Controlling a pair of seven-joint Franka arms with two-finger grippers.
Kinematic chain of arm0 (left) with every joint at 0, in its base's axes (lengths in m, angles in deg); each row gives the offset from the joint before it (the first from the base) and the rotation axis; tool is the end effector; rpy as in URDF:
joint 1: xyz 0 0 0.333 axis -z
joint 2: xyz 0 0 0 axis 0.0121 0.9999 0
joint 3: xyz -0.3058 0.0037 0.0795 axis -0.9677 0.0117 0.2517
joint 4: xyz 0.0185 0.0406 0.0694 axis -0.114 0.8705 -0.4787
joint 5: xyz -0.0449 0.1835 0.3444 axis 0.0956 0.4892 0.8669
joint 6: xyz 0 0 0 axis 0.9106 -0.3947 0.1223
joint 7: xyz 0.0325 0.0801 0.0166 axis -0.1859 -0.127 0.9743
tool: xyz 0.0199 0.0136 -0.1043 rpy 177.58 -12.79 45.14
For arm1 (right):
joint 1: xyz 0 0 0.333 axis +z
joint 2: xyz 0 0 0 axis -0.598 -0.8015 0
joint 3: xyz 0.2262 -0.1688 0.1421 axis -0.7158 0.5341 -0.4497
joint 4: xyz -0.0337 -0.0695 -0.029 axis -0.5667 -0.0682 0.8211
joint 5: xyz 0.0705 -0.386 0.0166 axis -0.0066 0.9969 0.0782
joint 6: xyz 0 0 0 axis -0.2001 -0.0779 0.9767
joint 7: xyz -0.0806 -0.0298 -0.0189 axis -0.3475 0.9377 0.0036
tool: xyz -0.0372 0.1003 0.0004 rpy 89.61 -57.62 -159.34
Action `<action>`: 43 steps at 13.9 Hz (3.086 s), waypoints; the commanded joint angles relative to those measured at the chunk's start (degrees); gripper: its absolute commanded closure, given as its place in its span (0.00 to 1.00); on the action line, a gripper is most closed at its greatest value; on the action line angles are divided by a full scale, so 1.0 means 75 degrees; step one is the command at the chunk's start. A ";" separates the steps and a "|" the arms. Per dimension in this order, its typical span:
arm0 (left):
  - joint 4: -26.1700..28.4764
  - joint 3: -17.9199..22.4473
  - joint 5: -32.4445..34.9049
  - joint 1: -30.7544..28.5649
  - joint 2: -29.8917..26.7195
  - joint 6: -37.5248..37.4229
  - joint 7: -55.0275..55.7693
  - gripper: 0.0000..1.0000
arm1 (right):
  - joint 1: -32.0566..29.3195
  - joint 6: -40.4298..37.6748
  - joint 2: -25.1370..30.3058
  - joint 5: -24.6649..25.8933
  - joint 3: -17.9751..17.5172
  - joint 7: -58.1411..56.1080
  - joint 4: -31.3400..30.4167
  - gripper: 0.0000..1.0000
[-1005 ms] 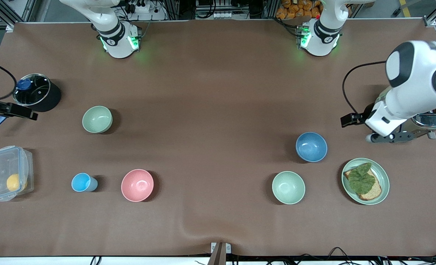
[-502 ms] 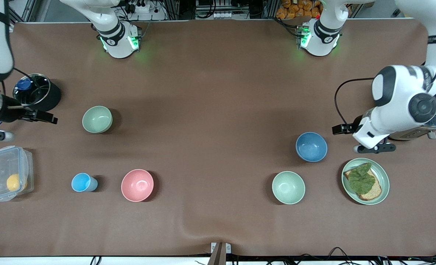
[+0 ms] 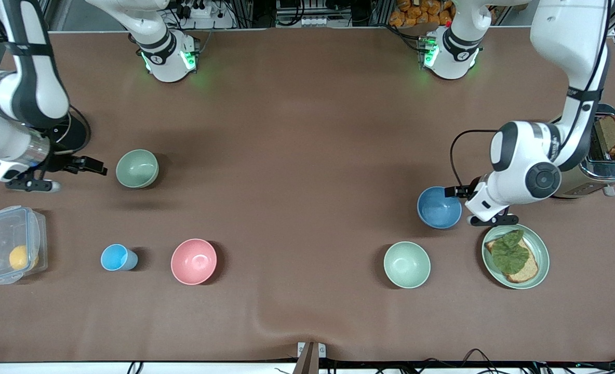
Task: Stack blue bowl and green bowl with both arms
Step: 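Reach the right gripper to the green bowl while the left gripper reaches the blue bowl, then grasp the green bowl rim with the right gripper while the left grasps the blue bowl, then slide the green bowl and the blue bowl toward each other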
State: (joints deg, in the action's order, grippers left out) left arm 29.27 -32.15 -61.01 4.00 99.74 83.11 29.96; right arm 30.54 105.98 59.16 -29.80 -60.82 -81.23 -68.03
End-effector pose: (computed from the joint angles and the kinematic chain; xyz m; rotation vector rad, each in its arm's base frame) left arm 0.5887 -0.0747 0.2442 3.1131 0.0380 -0.3537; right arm 0.5118 -0.1063 0.3318 -3.0333 0.1405 0.1192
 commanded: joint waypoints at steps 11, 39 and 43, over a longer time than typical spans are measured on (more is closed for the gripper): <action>-0.0434 0.0006 -0.0235 0.0019 0.0918 0.0633 0.0056 1.00 | 0.0228 0.4409 -0.0799 -0.0192 -0.0086 -0.1025 -0.2470 0.18; -0.1254 -0.2115 -0.1207 -0.0005 -0.1074 -0.0598 0.2516 1.00 | 0.4456 0.2227 -0.0060 -0.0953 -0.0122 0.5791 -0.0806 1.00; -0.1686 -0.2174 -0.1219 0.0253 -0.0864 -0.1075 0.2563 1.00 | 0.5604 0.2942 -0.0493 -0.0953 -0.0122 0.7221 -0.0806 1.00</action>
State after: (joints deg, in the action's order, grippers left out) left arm 19.72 -48.29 -68.77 5.01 92.12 78.46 48.44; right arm 68.90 125.13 57.17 -35.66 -62.39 -31.22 -73.82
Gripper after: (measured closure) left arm 0.952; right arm 0.947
